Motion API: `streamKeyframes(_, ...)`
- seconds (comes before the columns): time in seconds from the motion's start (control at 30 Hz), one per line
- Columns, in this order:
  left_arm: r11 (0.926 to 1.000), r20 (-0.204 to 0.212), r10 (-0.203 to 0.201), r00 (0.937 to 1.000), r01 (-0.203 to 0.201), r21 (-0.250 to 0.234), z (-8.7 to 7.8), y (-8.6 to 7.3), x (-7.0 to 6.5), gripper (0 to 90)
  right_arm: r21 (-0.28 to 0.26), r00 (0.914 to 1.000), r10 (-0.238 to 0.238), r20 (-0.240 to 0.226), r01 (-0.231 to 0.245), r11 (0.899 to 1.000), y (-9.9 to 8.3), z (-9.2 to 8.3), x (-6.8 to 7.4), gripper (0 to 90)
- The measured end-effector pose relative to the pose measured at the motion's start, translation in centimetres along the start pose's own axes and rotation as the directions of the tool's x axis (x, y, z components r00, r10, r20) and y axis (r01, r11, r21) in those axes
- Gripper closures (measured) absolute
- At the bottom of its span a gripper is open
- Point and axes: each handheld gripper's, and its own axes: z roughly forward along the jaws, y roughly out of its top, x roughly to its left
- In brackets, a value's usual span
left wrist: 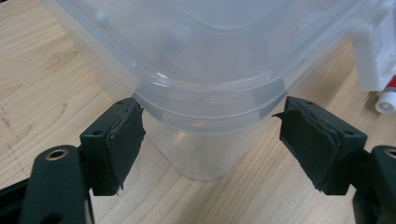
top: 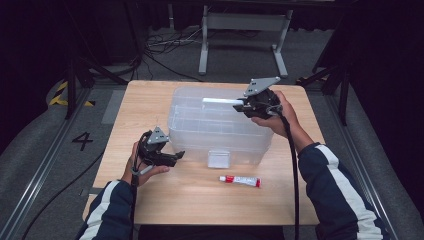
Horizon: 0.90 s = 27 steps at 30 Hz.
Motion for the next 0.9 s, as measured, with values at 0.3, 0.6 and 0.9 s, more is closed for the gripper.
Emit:
streamKeyframes(0.3, 0.9998, -0.005, 0.018, 0.9998, -0.018, 0.003, -1.2, -0.2, -0.3, 31.5, -0.008, 0.9996, 0.026, -0.011, -0.027, 1.0, 0.4, -0.3, -0.7, 73.8)
streamKeyframes(0.6, 0.9979, -0.014, 0.009, 0.9999, -0.01, -0.064, -3.8, -0.2, 0.0, 43.6, -0.001, 0.9991, 0.043, -0.003, -0.043, 0.999, 1.3, -0.5, -1.7, 72.3)
streamKeyframes(0.9, 0.9902, 0.01, 0.027, 0.9996, -0.025, -0.138, -4.2, 0.8, 0.0, 68.4, 0.007, 0.9988, 0.048, 0.013, -0.048, 0.999, 1.9, -0.6, -2.3, 71.4)
